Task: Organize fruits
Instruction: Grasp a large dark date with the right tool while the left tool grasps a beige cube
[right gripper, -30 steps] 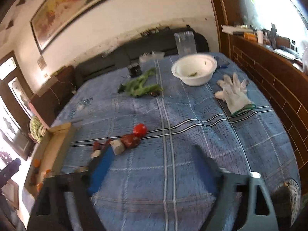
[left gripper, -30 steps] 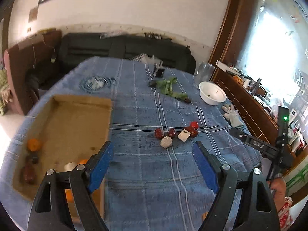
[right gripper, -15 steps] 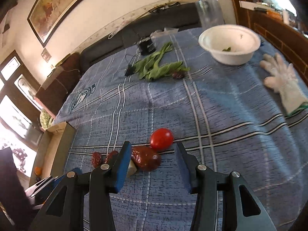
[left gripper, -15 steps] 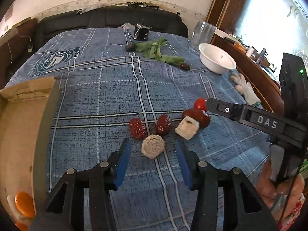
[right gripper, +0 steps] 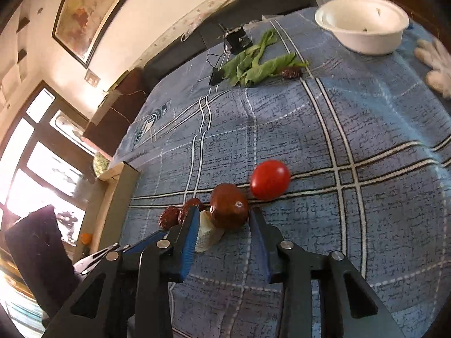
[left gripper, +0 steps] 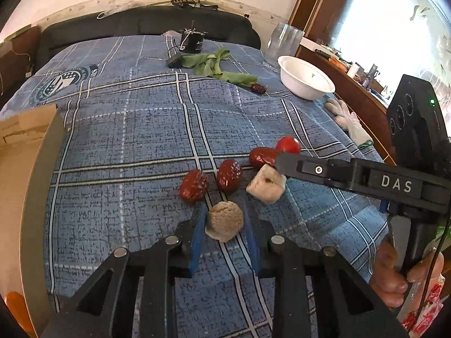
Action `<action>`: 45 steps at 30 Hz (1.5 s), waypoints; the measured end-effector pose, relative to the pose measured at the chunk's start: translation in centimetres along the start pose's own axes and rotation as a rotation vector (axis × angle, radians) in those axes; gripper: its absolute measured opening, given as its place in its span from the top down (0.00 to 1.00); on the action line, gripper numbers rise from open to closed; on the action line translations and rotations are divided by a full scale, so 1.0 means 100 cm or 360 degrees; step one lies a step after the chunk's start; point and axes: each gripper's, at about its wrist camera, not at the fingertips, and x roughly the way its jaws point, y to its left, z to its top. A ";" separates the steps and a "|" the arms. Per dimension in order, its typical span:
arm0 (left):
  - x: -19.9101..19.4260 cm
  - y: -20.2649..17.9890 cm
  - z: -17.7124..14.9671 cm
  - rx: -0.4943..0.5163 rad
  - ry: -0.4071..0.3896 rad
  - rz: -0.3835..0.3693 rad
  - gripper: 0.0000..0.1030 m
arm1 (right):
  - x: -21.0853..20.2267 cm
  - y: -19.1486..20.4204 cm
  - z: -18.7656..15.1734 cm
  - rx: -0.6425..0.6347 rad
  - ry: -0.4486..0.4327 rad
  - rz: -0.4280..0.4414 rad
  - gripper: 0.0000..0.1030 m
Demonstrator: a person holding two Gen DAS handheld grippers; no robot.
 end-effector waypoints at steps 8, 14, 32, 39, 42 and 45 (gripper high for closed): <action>0.001 0.001 -0.002 -0.0008 -0.0009 -0.0022 0.74 | 0.005 0.006 0.003 -0.0047 -0.0067 -0.0068 0.59; -0.001 0.004 -0.004 -0.0015 0.0010 -0.0130 0.74 | 0.013 -0.005 0.005 0.0090 -0.0013 0.0095 0.57; -0.005 0.021 -0.009 -0.0246 -0.0001 -0.0214 0.74 | 0.021 0.033 0.014 -0.0086 0.0048 -0.0413 0.51; -0.004 0.036 -0.012 -0.0442 -0.0012 -0.0347 0.74 | 0.053 0.063 0.019 -0.0393 0.0220 -0.0835 0.69; -0.006 0.021 -0.012 -0.0318 -0.0031 -0.0233 0.73 | 0.053 0.070 0.013 -0.0432 0.0200 -0.0904 0.69; -0.006 0.015 -0.011 -0.0258 -0.0038 -0.0197 0.70 | 0.040 0.069 0.011 -0.0382 0.0135 -0.0852 0.69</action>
